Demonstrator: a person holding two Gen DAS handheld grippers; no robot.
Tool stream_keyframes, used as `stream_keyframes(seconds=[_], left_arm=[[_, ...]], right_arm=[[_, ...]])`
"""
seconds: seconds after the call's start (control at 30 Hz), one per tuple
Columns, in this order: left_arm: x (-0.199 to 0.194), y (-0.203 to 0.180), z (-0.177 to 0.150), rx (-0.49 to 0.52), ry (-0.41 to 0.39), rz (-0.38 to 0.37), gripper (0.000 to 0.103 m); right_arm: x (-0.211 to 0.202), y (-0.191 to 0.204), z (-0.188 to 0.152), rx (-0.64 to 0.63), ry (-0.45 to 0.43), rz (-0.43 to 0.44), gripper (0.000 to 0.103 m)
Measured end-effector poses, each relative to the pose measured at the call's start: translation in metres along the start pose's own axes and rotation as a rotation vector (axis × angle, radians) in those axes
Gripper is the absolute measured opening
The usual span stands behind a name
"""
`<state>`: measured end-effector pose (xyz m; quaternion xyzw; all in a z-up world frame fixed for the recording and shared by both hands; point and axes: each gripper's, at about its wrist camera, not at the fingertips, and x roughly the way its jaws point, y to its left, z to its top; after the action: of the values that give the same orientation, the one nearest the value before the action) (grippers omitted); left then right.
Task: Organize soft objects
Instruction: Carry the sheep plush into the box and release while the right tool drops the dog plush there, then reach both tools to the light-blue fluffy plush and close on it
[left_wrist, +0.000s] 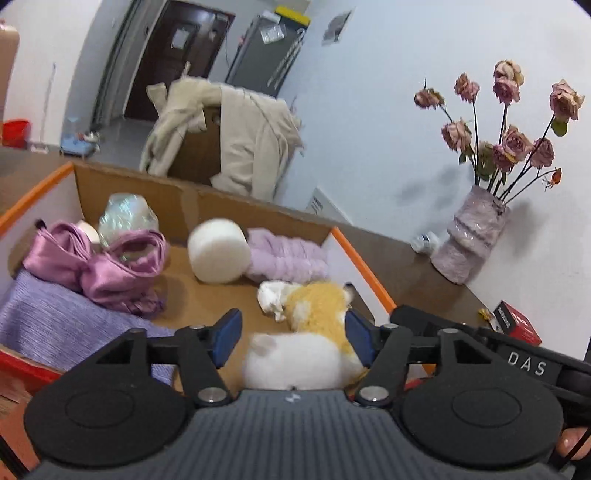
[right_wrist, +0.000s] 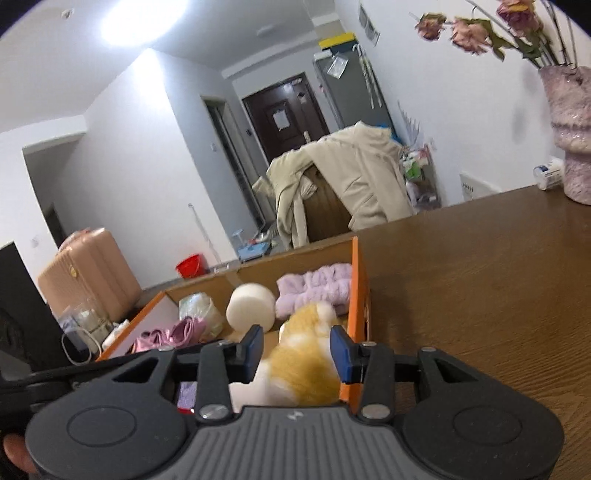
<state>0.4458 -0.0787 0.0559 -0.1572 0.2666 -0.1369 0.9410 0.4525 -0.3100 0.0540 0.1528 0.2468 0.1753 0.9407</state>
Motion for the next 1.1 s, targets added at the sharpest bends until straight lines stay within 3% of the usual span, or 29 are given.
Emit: stream_keyframes(seconds=[0.03,0.2,0.43,0.57,0.73,0.93,1.1], left_arm=[[-0.004,-0.002,0.001,0.003,-0.016,0.013,0.073],[-0.032,-0.019,0.017,0.068,-0.091,0.061,0.073],[-0.123,-0.059,0.027,0.204,-0.22,0.142,0.086],[-0.162,-0.075,-0.001,0.269,-0.255,0.172,0.094],[-0.192,-0.086,-0.057,0.265,-0.262,0.197,0.097],[-0.207,-0.082,-0.124,0.228,-0.199,0.21,0.098],[-0.204,-0.066,-0.15,0.216,-0.141,0.255,0.098]], right_arm=[[-0.003,-0.001,0.0,0.005,-0.011,-0.001,0.04],[-0.016,0.001,0.008,-0.001,-0.063,-0.007,0.042],[-0.086,0.026,0.028,-0.122,-0.11,0.049,0.058],[-0.139,0.031,0.016,-0.173,-0.131,0.083,0.072],[-0.177,0.03,-0.022,-0.224,-0.097,0.082,0.076],[-0.188,0.032,-0.072,-0.274,-0.026,0.062,0.078],[-0.183,0.034,-0.11,-0.297,0.043,0.07,0.078]])
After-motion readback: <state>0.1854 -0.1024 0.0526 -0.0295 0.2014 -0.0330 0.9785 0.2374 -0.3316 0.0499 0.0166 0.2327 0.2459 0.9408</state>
